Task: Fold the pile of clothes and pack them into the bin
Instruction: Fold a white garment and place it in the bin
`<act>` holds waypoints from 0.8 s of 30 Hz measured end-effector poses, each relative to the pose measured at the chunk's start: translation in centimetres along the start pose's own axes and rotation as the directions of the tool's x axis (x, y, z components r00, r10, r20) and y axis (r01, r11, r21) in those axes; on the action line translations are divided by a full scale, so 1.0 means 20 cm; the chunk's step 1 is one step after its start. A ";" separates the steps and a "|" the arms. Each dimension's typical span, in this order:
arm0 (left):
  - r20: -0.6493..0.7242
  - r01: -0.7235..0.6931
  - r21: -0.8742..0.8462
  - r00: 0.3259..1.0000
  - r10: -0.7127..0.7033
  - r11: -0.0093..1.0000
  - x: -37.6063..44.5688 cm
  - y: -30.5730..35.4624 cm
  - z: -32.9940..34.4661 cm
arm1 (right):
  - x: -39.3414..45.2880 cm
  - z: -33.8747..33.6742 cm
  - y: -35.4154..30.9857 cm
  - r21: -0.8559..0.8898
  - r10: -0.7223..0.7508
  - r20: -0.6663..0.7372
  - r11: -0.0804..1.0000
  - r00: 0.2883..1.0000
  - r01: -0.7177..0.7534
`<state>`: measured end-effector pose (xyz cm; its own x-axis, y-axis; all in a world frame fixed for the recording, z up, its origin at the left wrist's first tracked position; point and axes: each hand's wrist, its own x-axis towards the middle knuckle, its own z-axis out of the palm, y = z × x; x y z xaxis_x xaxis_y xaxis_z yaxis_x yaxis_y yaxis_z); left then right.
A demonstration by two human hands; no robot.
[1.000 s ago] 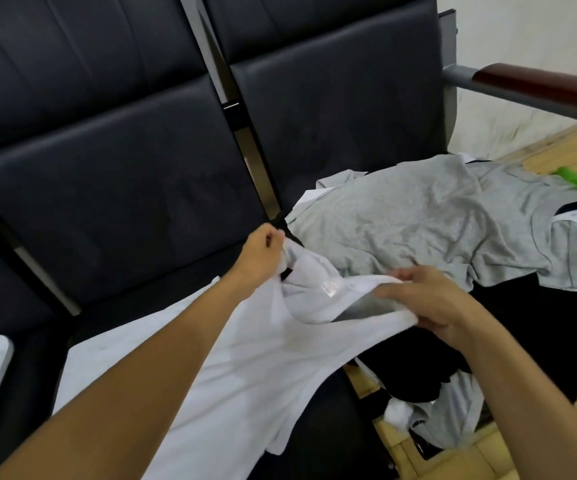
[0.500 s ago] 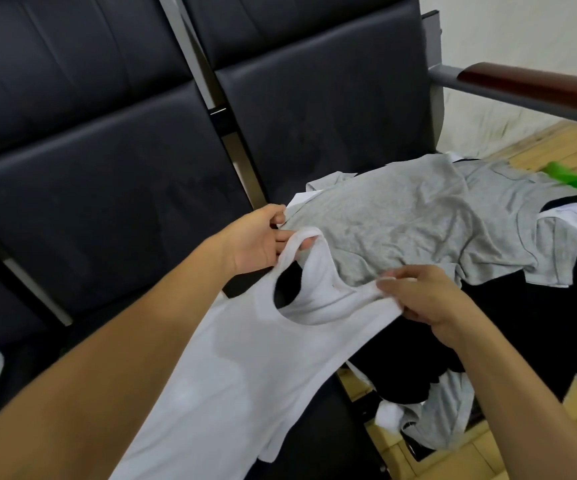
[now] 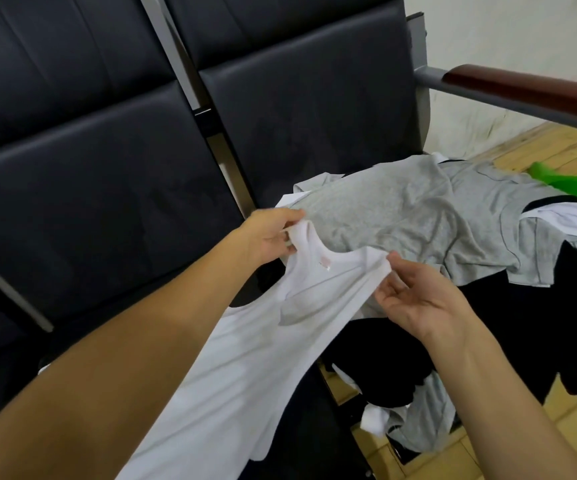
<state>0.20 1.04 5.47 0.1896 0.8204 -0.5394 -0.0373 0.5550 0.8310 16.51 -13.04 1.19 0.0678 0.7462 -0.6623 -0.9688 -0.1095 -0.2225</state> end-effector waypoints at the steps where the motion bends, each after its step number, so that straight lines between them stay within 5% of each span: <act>1: -0.031 -0.079 0.100 0.996 0.082 0.992 0.03 0.01 0.00 | 0.00 0.00 -0.01 0.016 -0.028 0.004 0.999 1.000 0.028; 3: -0.031 -0.221 0.326 0.969 0.244 0.919 0.06 0.04 0.01 | 0.00 -0.01 -0.02 -0.058 -0.114 0.012 0.992 0.993 0.114; 6: 0.181 -0.362 0.656 0.927 0.327 0.662 0.09 0.08 -0.01 | 0.03 -0.05 -0.03 -0.496 -0.326 0.028 0.816 0.945 0.297; 8: 0.346 -0.434 0.805 0.897 0.273 0.405 0.10 0.11 -0.02 | 0.04 -0.09 -0.03 -0.731 -0.507 0.097 0.548 0.856 0.407; 10: 0.460 -0.482 0.874 0.863 0.208 0.068 0.11 0.13 -0.03 | 0.05 -0.12 -0.05 -0.891 -0.649 0.236 0.153 0.723 0.428; 12: 0.524 -0.509 0.851 0.841 0.137 -0.129 0.11 0.14 -0.03 | 0.04 -0.14 -0.07 -0.919 -0.677 0.380 -0.197 0.630 0.343; 14: 0.572 -0.526 0.810 0.807 0.150 -0.259 0.11 0.14 -0.02 | 0.05 -0.14 -0.08 -0.896 -0.680 0.445 -0.350 0.583 0.274; 17: 0.571 -0.510 0.819 0.767 0.292 -0.263 0.09 0.14 0.00 | 0.04 -0.12 -0.08 -0.888 -0.672 0.448 -0.260 0.589 0.379; 21: 0.524 -0.587 0.805 0.770 0.366 0.084 -0.04 0.19 -0.07 | -0.05 0.01 0.03 -0.740 -0.393 0.481 0.298 0.784 0.603; 24: 0.433 -0.552 0.776 0.818 0.380 0.305 -0.18 0.21 -0.29 | -0.12 0.10 0.16 -0.676 -0.065 0.579 0.520 0.813 0.523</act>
<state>-6.34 1.21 10.04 0.5654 0.8221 -0.0669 0.6451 -0.3902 0.6570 12.76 -13.98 3.51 -0.0197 0.9937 -0.1100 -0.3069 -0.1107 -0.9453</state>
